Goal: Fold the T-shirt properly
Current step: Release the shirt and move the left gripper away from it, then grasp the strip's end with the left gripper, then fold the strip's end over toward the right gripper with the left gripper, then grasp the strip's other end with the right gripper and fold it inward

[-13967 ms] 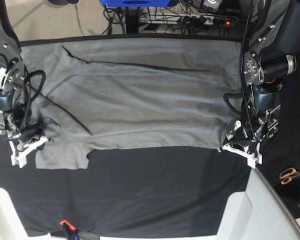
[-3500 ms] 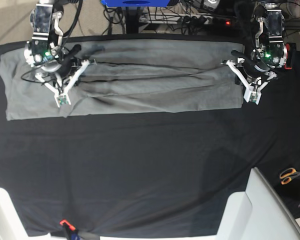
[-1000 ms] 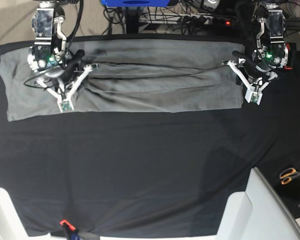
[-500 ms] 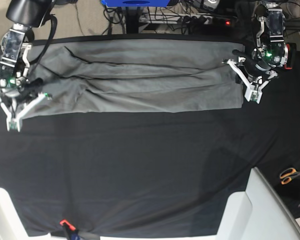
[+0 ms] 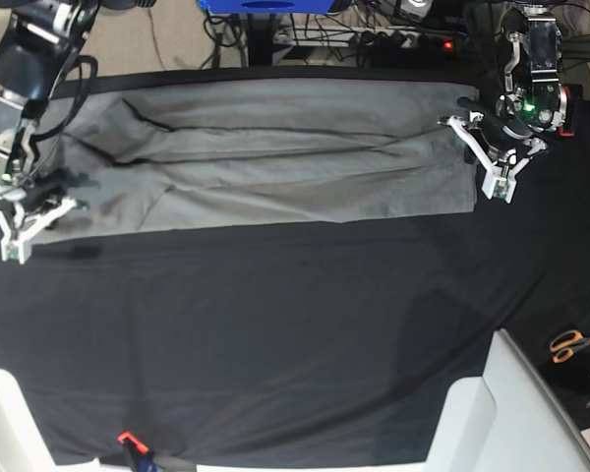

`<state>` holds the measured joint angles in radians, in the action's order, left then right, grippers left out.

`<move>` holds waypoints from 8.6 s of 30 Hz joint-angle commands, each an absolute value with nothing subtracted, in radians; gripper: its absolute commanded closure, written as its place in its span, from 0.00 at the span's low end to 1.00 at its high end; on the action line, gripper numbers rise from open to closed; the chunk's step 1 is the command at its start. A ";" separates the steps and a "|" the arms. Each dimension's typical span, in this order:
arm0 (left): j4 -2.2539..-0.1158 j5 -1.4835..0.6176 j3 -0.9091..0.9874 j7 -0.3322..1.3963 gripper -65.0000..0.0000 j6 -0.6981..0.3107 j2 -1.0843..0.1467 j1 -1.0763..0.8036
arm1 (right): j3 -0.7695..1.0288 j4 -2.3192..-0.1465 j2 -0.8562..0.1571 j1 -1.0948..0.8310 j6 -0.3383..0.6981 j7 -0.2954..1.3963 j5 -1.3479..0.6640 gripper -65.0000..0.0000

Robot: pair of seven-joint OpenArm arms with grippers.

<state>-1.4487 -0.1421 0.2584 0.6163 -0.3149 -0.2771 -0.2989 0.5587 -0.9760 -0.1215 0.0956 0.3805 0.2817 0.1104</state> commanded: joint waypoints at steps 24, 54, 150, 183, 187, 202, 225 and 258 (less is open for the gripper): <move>-1.750 -0.260 0.651 0.777 1.00 -0.591 -0.272 -0.423 | 0.578 -1.609 -0.010 -0.203 0.367 0.277 0.127 1.00; -1.175 -0.516 0.545 0.657 0.00 -0.698 -0.216 -0.229 | 0.576 -1.624 0.035 -0.314 0.432 0.275 0.130 1.00; -1.503 0.295 -0.188 0.700 1.00 -0.323 0.136 -0.180 | 0.579 -1.620 0.035 -0.326 0.433 0.277 0.127 1.00; -1.504 0.297 -0.321 0.700 0.29 -0.326 0.133 -0.179 | 0.581 -1.621 0.035 -0.326 0.433 0.277 0.127 1.00; -1.504 0.297 -0.400 0.700 0.10 -0.328 0.133 -0.170 | 0.579 -1.621 0.035 -0.326 0.433 0.277 0.127 1.00; -1.758 0.297 -0.334 0.863 0.52 -0.328 0.093 -0.120 | 0.664 -1.702 0.025 -0.315 0.440 0.335 -0.160 0.99; -1.821 -0.389 0.638 0.641 1.00 -0.415 -0.288 -0.591 | 0.725 -1.044 -0.406 -0.148 0.698 0.891 -1.049 0.20; -1.774 -0.389 0.638 0.642 1.00 -0.415 -0.288 -0.584 | 0.599 -0.997 -0.245 -0.018 0.698 1.191 -0.829 0.21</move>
<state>-1.7607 -0.3828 0.6304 0.6609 -0.4191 -0.2718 -0.5789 0.6025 -0.9939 -0.2398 -0.0196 0.7025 1.1721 -0.8627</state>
